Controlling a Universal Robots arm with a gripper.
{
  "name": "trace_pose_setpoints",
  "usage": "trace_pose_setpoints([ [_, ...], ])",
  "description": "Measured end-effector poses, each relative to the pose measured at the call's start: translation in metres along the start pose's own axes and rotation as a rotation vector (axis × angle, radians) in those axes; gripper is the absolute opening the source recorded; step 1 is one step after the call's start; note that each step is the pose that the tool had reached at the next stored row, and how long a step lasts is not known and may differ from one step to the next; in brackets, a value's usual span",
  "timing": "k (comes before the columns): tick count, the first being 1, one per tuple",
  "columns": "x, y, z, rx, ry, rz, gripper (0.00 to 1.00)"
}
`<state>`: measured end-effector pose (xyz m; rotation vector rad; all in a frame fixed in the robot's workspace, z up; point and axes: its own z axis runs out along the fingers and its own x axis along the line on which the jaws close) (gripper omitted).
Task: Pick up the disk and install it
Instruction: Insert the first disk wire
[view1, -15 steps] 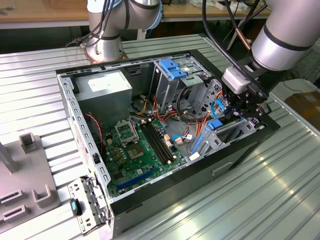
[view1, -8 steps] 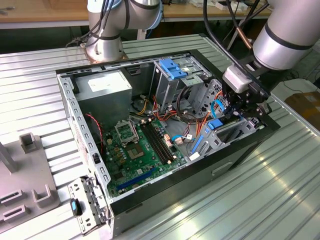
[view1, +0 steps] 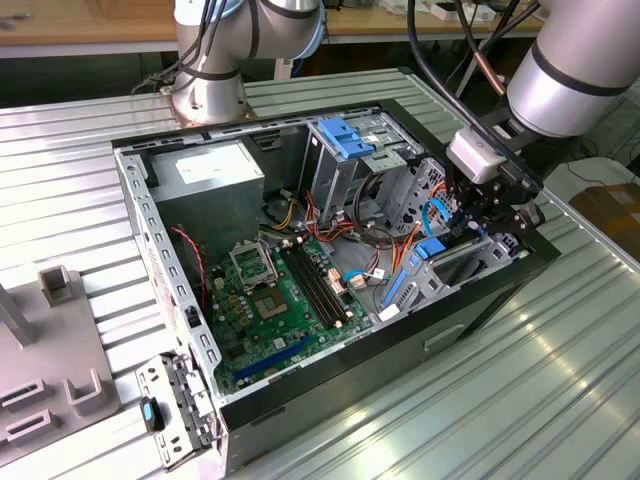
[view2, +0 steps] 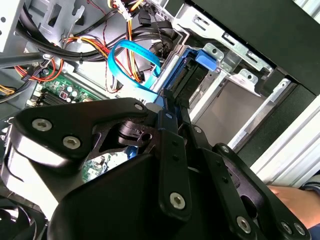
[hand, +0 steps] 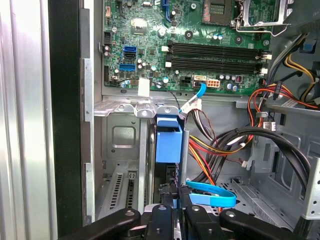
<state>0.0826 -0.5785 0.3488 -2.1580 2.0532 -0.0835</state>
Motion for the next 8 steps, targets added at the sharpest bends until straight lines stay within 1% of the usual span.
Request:
trace_pose_setpoints([
  [8, 0.0, 0.0, -0.0001, -0.0006, 0.0005, 0.003, 0.16],
])
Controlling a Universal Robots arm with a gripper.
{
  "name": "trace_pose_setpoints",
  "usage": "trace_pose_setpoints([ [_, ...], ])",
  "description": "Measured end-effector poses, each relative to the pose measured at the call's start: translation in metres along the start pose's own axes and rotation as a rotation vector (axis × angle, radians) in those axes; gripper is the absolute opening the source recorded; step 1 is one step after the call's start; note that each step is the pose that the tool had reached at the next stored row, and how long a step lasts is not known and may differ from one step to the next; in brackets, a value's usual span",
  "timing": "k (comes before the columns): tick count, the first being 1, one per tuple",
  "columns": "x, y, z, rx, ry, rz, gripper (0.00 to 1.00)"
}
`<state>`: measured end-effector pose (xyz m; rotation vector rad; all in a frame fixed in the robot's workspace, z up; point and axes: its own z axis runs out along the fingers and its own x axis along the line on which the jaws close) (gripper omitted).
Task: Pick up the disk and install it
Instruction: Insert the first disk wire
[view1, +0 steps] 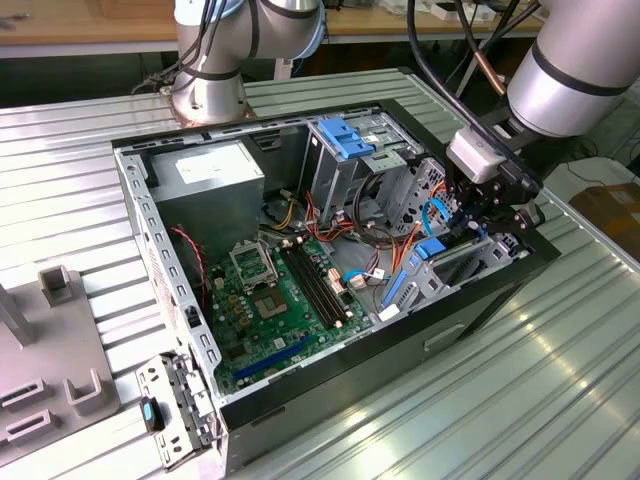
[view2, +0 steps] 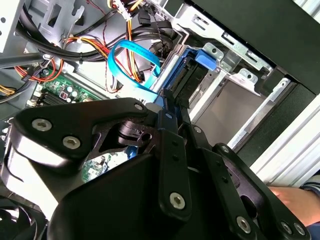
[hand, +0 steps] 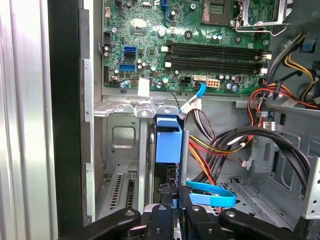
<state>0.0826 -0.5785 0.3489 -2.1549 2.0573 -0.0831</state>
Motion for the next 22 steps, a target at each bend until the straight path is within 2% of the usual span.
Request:
trace_pose_setpoints([
  [22, -0.0011, 0.0005, 0.0038, 0.0, 0.0001, 0.0, 0.16],
])
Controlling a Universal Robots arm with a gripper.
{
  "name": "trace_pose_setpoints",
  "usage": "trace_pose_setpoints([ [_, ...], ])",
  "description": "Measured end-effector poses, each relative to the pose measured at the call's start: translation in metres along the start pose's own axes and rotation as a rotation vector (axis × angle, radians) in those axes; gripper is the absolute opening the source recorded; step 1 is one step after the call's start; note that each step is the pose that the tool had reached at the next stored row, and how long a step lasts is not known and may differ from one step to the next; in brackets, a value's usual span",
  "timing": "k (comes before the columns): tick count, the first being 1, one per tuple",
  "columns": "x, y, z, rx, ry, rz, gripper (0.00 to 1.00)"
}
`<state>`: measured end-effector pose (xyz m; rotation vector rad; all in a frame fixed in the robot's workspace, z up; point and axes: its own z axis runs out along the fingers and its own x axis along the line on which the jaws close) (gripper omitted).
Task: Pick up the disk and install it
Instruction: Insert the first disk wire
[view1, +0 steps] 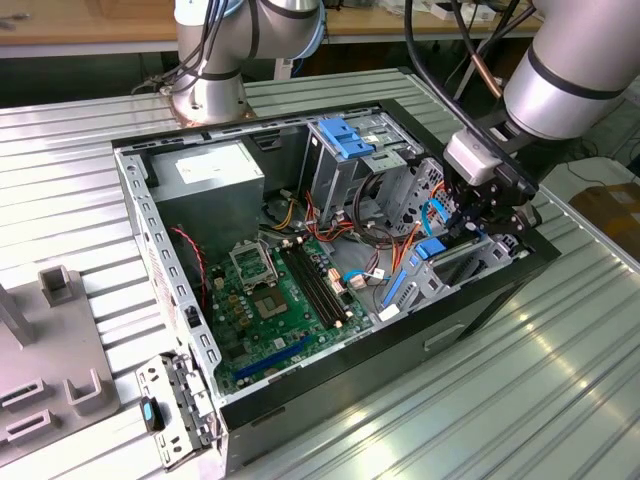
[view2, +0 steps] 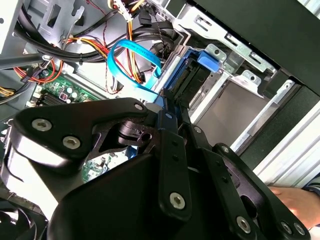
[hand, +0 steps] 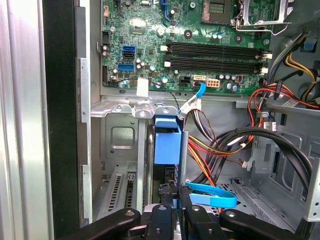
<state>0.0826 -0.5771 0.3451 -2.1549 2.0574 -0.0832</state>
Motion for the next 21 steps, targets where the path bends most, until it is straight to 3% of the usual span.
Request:
trace_pose_setpoints([
  [21, -0.0003, -0.0008, -0.001, 0.0, 0.0, 0.0, 0.16],
])
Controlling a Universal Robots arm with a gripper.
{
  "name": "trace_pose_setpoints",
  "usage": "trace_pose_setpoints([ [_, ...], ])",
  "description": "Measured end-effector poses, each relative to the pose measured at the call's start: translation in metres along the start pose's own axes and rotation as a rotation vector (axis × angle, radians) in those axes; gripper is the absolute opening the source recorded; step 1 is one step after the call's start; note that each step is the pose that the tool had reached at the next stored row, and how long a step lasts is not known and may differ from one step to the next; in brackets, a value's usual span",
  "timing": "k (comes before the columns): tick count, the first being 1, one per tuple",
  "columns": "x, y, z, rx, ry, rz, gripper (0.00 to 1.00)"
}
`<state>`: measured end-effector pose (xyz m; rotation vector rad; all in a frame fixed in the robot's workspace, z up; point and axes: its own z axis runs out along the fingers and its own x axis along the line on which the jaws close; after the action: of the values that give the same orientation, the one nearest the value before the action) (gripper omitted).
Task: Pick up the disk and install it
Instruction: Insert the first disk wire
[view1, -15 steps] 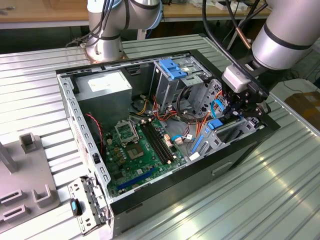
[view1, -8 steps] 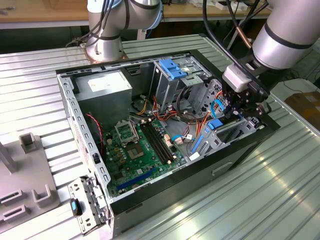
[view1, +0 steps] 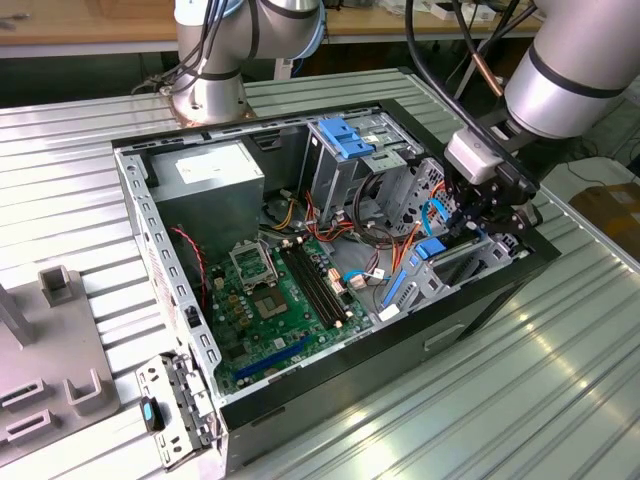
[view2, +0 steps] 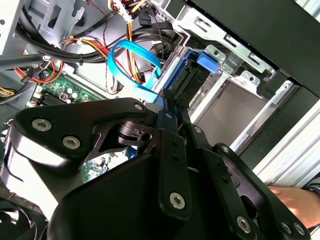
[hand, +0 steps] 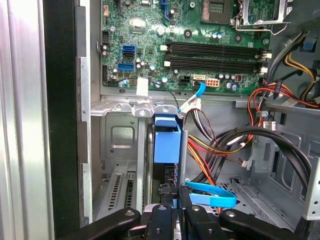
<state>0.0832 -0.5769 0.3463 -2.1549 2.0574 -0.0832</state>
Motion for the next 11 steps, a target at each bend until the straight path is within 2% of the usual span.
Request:
trace_pose_setpoints([
  [11, 0.0018, 0.0003, 0.0005, 0.0001, 0.0, 0.0, 0.16],
])
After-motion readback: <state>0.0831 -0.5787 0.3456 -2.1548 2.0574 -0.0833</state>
